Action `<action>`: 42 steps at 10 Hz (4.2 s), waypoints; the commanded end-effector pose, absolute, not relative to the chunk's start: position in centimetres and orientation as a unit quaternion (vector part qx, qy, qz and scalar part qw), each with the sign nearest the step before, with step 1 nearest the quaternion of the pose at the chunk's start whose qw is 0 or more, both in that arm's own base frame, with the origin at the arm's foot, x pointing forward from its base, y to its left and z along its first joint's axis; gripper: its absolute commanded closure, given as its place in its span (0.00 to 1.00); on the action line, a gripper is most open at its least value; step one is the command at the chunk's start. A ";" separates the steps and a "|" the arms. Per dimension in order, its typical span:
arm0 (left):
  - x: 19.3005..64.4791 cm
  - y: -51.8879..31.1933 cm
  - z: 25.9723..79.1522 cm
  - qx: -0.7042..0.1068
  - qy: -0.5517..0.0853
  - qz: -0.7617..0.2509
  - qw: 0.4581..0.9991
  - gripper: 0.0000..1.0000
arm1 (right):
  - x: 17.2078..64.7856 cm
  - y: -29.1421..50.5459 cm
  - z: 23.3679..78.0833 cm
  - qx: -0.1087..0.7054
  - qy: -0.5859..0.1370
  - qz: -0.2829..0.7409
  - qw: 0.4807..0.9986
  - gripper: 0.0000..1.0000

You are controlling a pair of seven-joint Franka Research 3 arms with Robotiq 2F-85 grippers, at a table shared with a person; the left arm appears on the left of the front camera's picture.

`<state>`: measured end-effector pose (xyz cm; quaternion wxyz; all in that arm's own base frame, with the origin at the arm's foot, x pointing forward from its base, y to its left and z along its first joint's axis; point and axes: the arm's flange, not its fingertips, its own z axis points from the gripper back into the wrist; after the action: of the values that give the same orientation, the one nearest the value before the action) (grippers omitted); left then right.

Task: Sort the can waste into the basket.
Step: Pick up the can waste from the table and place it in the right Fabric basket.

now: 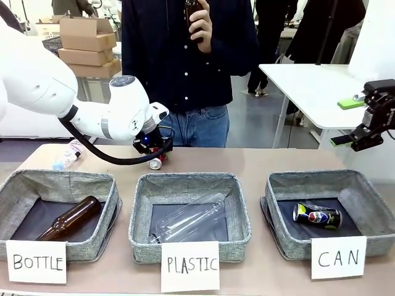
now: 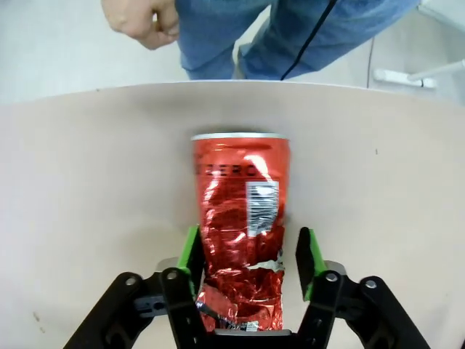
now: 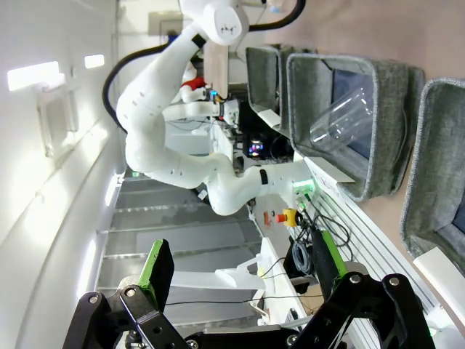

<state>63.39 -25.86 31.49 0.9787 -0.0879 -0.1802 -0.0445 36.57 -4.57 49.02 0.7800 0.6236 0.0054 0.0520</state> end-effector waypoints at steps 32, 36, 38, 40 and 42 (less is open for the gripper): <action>23.6 -61.3 43.0 -0.330 -0.361 -0.656 0.575 0.56 | 21.1 -22.5 50.9 0.534 -0.156 0.033 0.830 0.00; 30.4 -64.0 42.2 -0.274 -0.339 -0.628 0.645 0.56 | 21.1 -22.5 50.9 0.534 -0.156 0.033 0.830 0.00; 32.2 -64.5 42.5 -0.273 -0.339 -0.619 0.654 0.56 | 21.1 -22.5 50.9 0.534 -0.156 0.033 0.830 0.00; 33.0 -64.3 42.4 -0.267 -0.335 -0.617 0.660 0.56 | 21.1 -22.5 50.9 0.534 -0.156 0.033 0.830 0.00; 33.6 -64.1 42.3 -0.265 -0.327 -0.610 0.672 0.00 | 21.1 -22.5 50.9 0.534 -0.156 0.033 0.830 0.00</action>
<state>33.22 -62.34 41.11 0.6623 -0.2678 -0.3368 -0.6133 21.13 -22.58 50.50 0.8336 0.5278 -0.1570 0.0436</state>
